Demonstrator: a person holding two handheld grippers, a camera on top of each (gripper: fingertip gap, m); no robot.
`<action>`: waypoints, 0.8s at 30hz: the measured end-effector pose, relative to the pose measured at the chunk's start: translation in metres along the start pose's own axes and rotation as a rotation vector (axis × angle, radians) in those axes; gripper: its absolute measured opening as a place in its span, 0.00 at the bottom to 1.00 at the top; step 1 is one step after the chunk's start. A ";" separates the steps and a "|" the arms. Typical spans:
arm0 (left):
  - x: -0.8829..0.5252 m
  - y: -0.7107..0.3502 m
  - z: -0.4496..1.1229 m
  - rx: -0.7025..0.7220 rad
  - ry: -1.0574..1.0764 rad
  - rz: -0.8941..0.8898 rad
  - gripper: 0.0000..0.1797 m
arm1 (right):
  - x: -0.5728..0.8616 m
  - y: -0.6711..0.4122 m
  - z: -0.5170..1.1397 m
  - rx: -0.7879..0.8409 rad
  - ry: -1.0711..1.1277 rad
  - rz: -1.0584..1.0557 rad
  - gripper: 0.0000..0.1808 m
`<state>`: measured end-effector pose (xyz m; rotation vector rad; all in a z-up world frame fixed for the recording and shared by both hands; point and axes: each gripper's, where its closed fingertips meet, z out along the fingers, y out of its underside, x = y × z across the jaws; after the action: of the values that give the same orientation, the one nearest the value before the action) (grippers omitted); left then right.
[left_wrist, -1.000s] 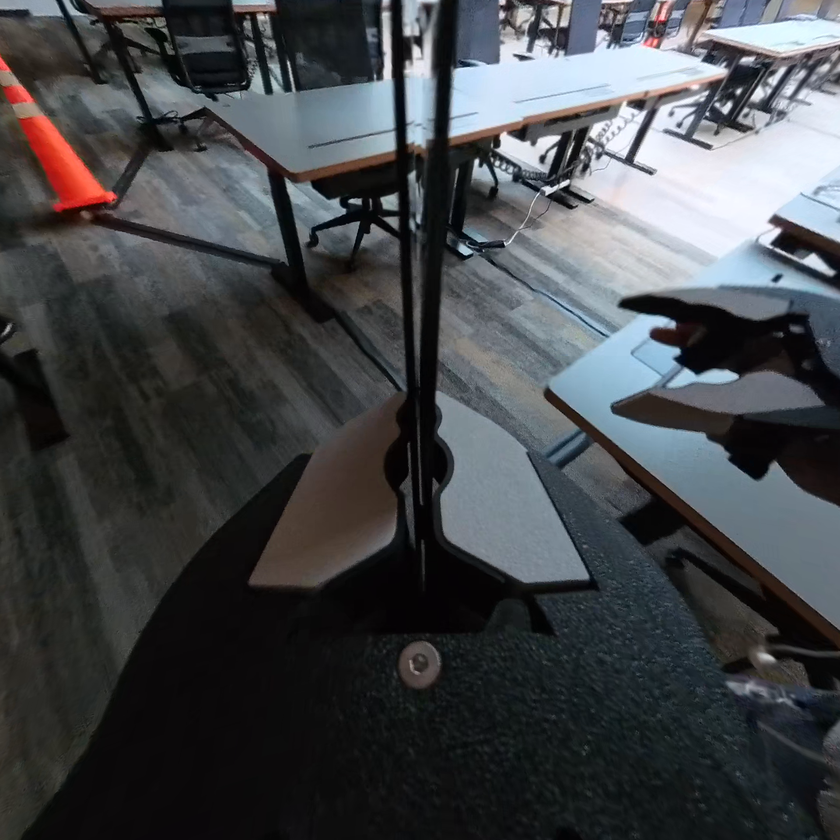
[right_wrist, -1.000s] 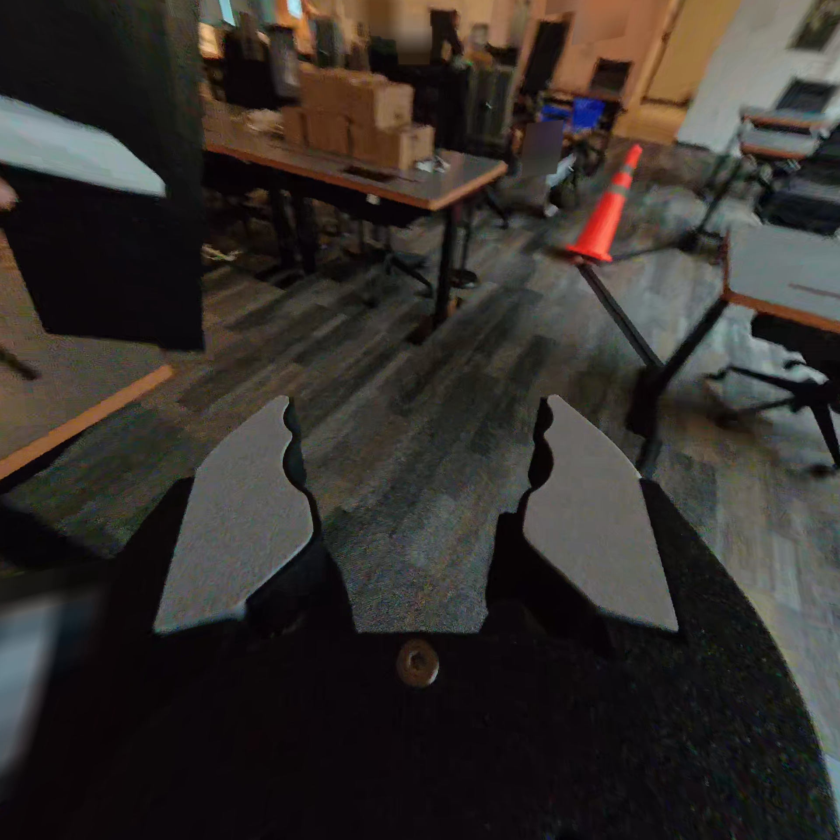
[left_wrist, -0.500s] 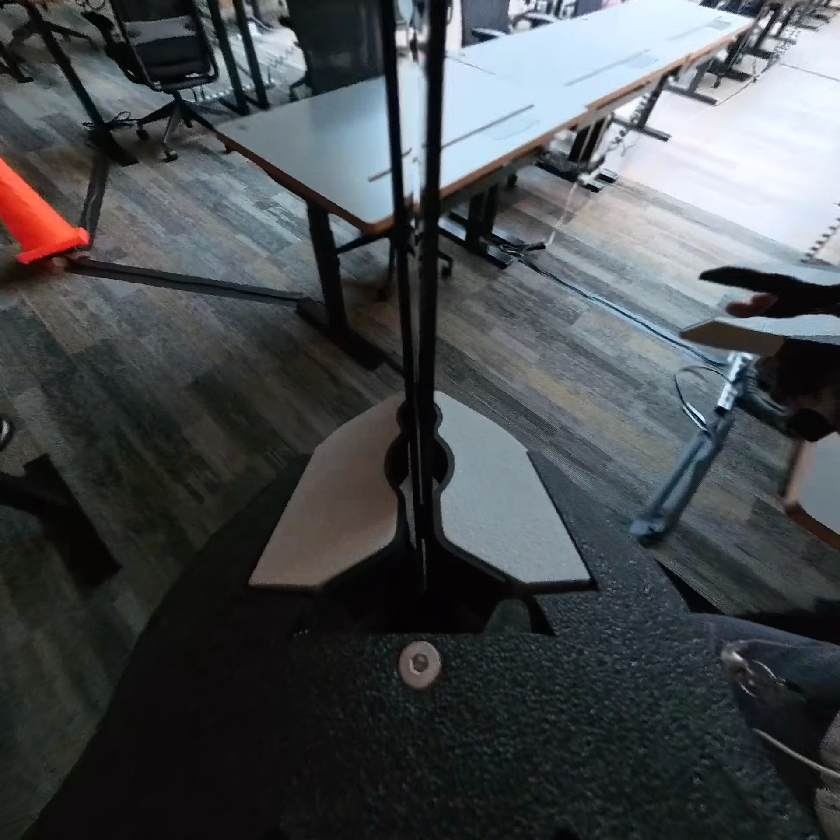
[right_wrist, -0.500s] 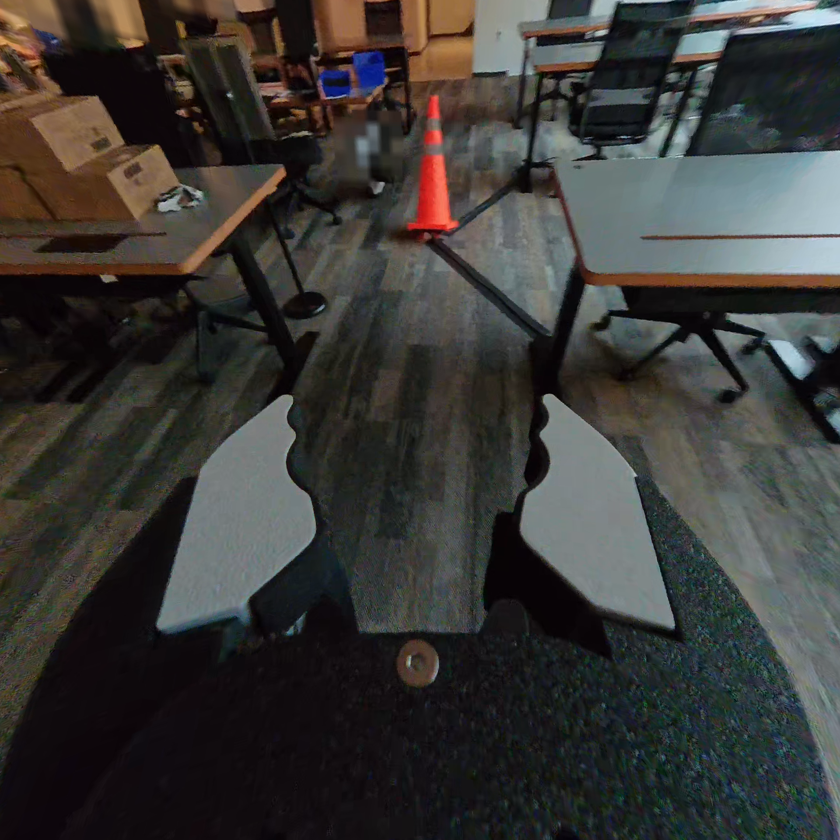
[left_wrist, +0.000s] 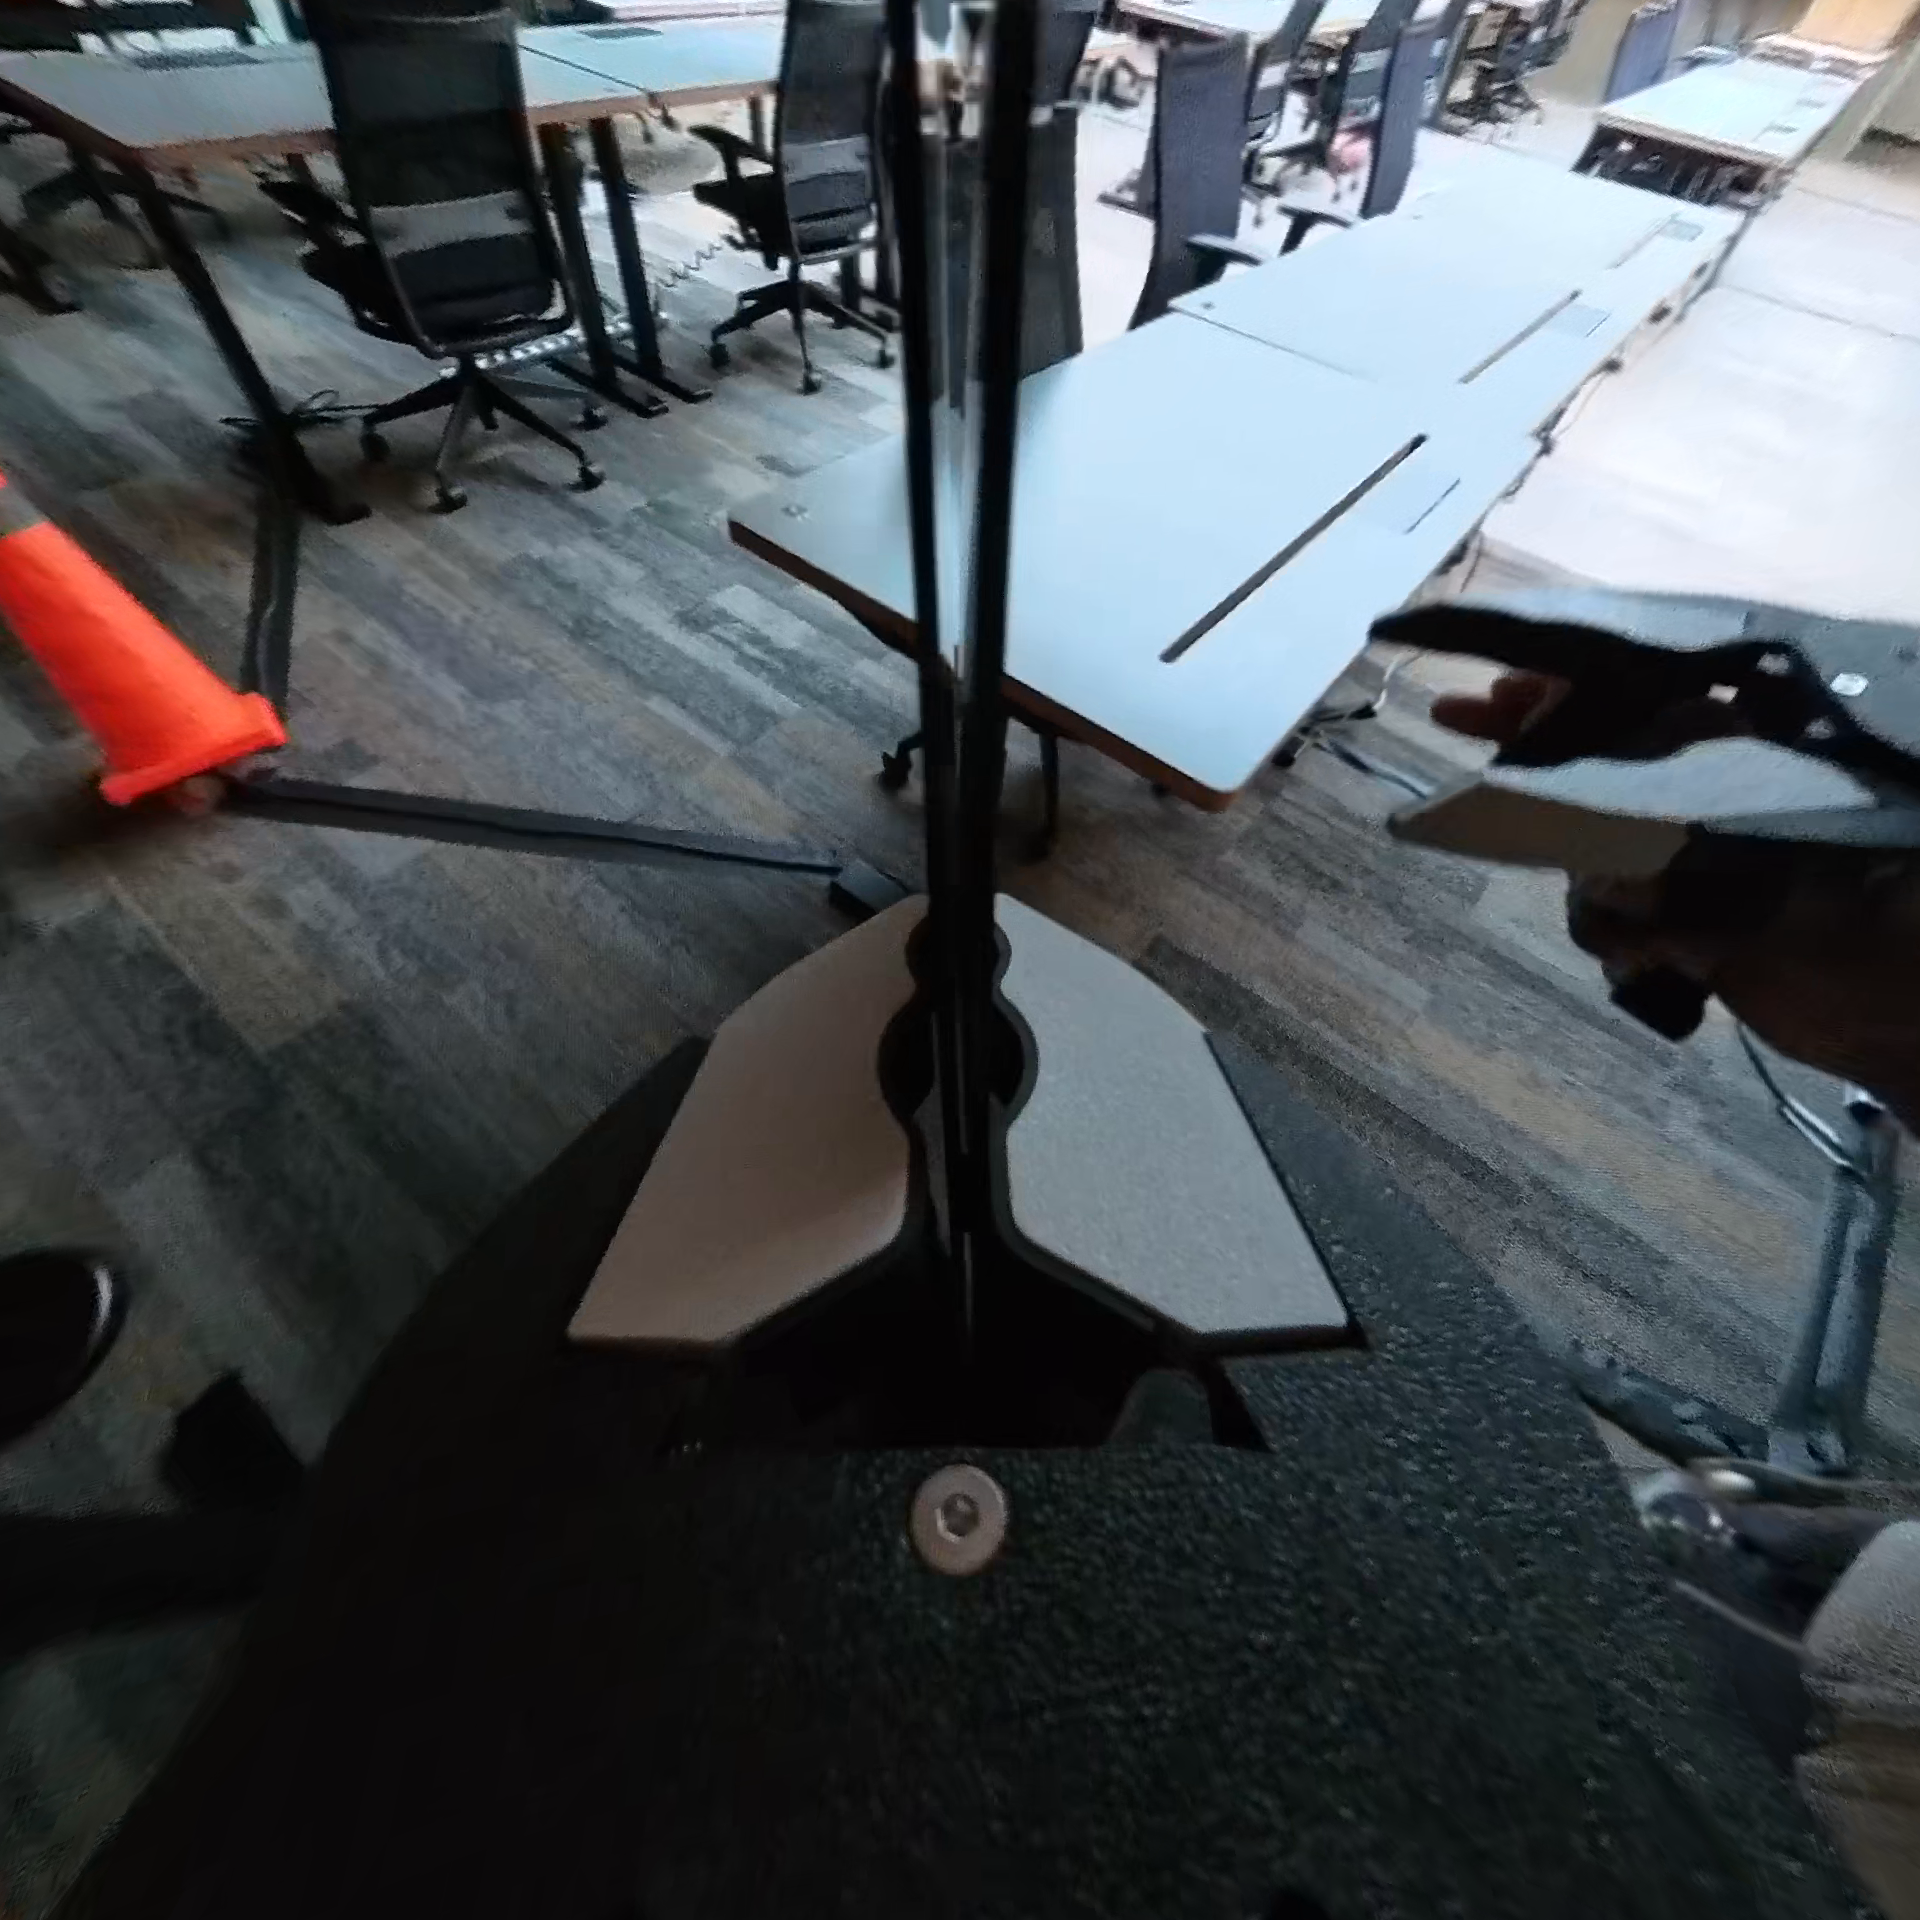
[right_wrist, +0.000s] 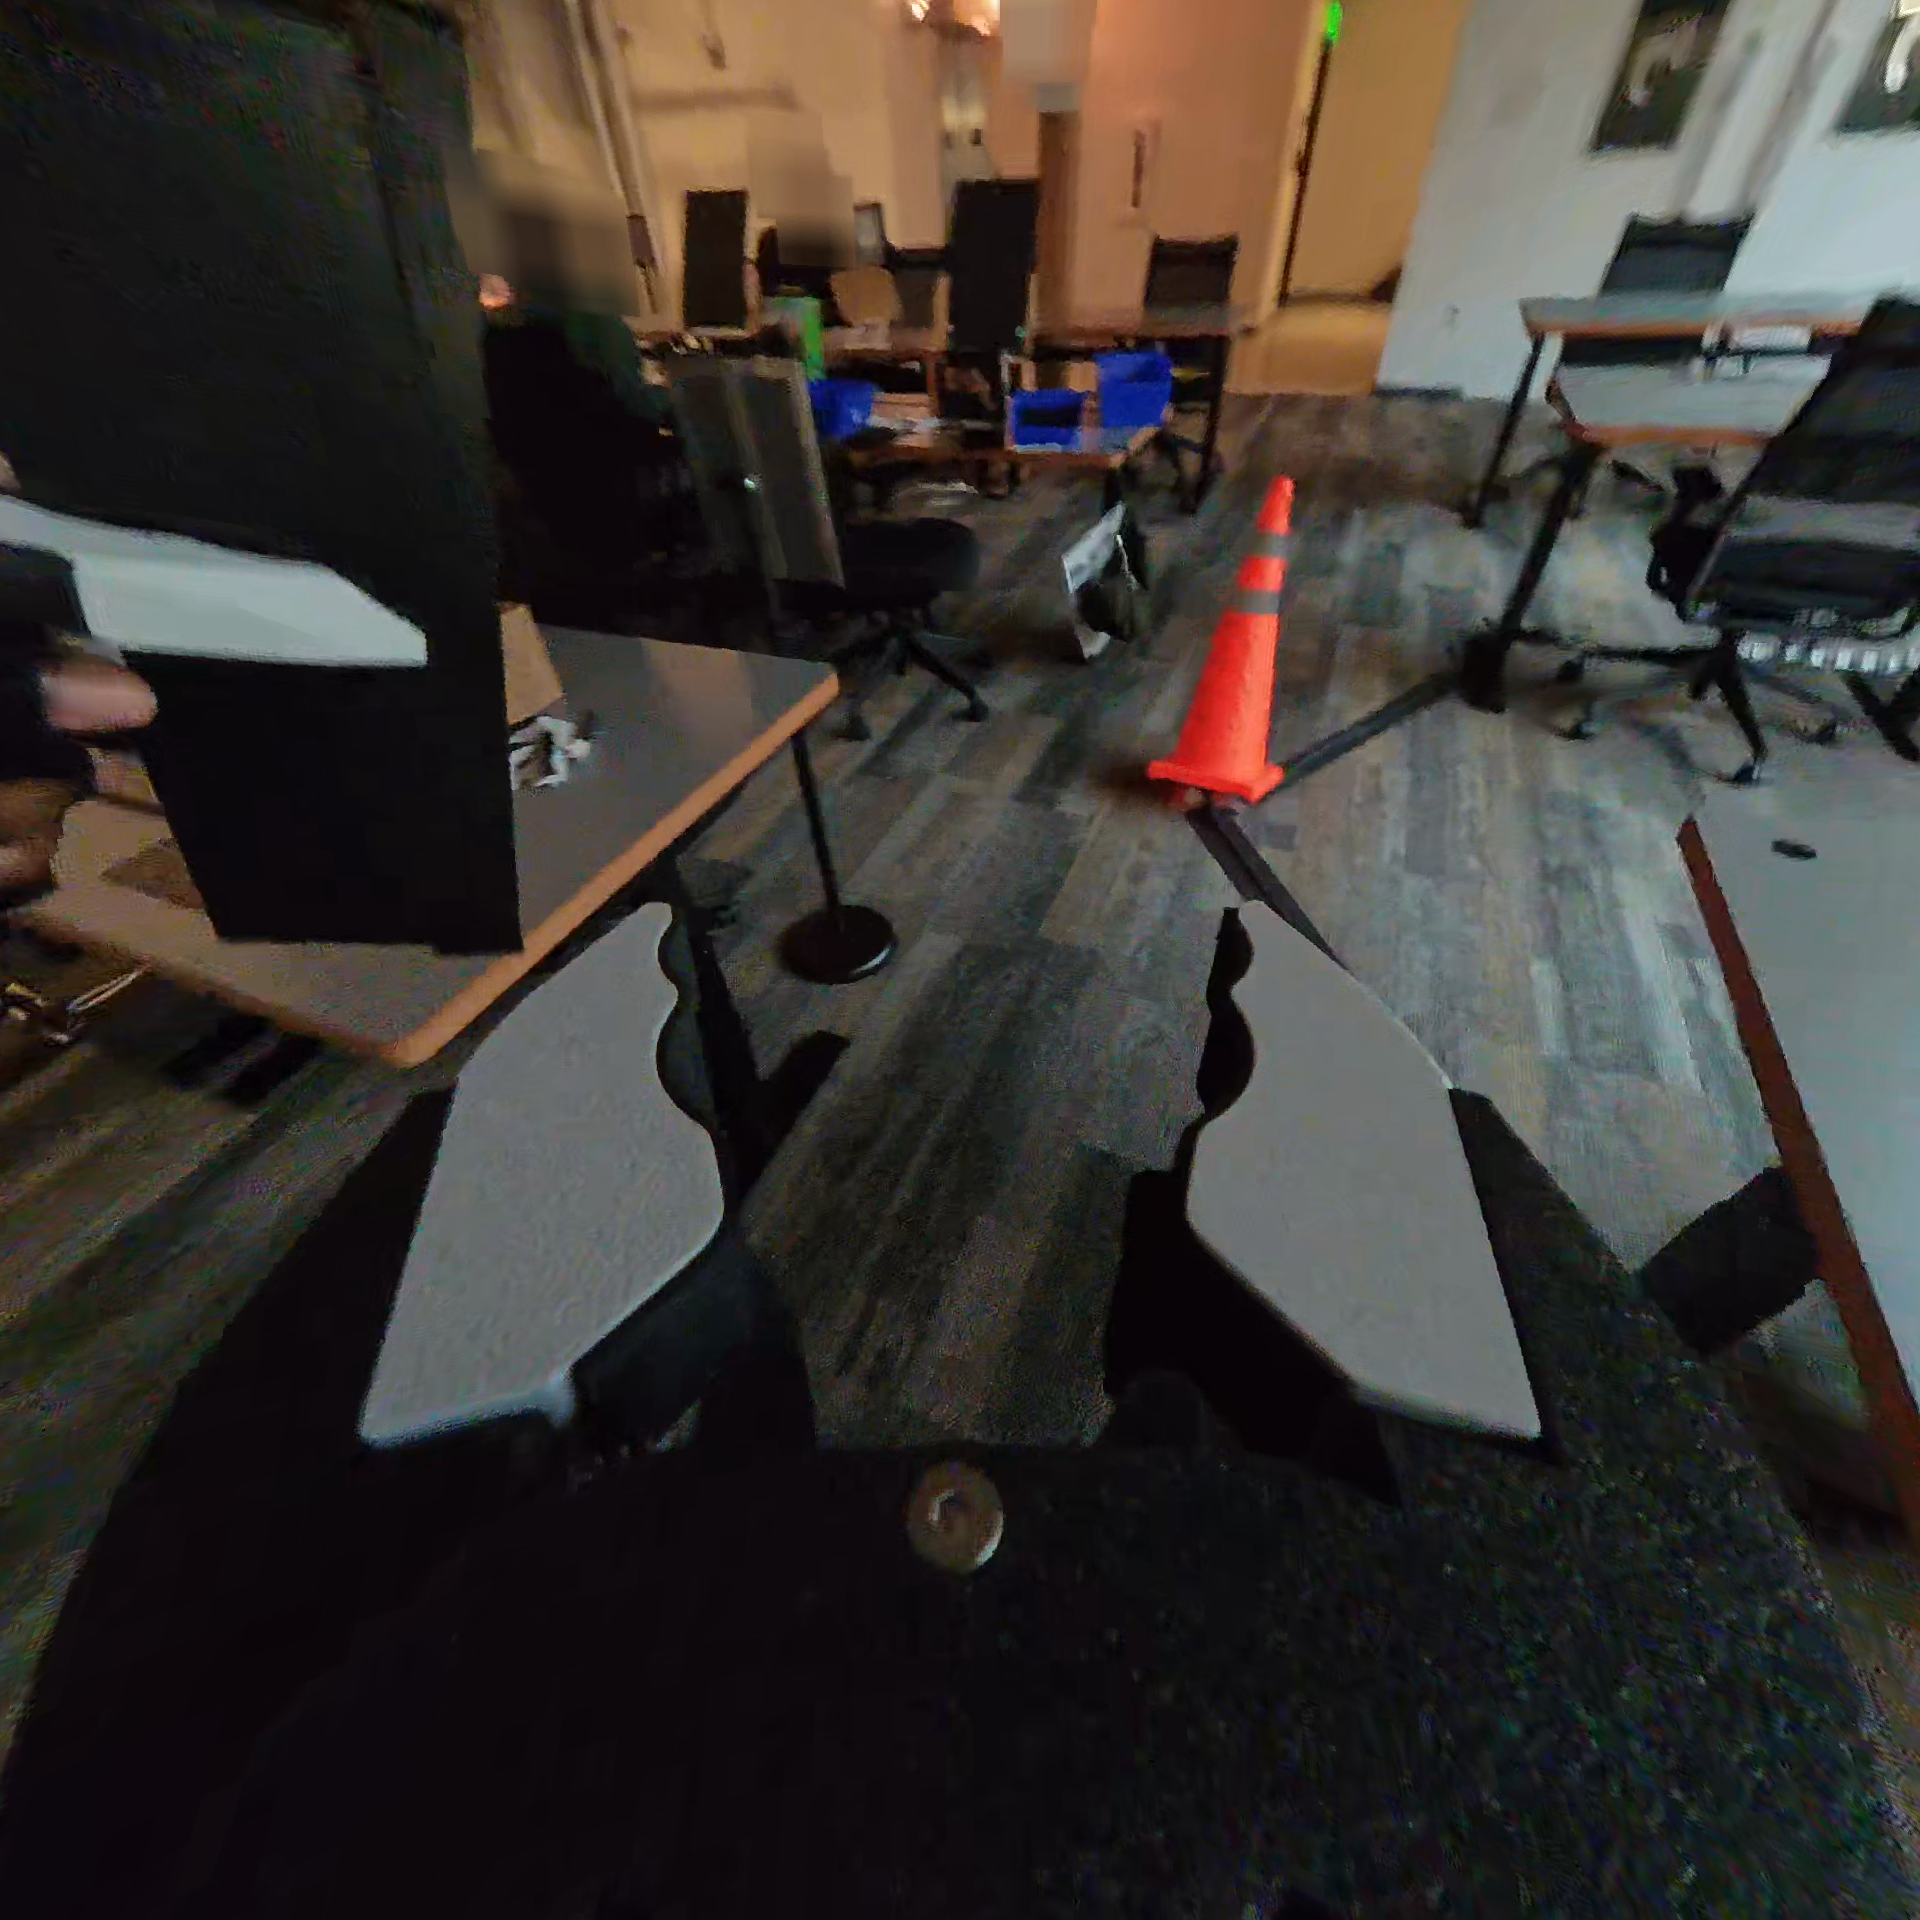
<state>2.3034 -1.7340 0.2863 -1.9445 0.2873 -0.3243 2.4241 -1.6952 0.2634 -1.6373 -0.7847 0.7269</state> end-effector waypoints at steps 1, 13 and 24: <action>-0.029 -0.017 0.019 0.000 0.018 0.007 0.02 | 0.013 -0.001 0.028 -0.027 0.010 0.024 0.52; -0.421 -0.101 0.237 -0.101 -0.036 0.030 0.02 | 0.233 -0.027 0.385 -0.096 0.275 0.107 0.50; -0.788 -0.216 0.353 -0.091 -0.183 -0.029 0.02 | 0.209 -0.204 0.883 0.018 -0.236 -0.097 0.51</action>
<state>1.7041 -1.0755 0.2820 -2.0542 0.1561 -0.1526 1.8162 -0.9914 0.2877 -1.5028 -1.0149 0.8652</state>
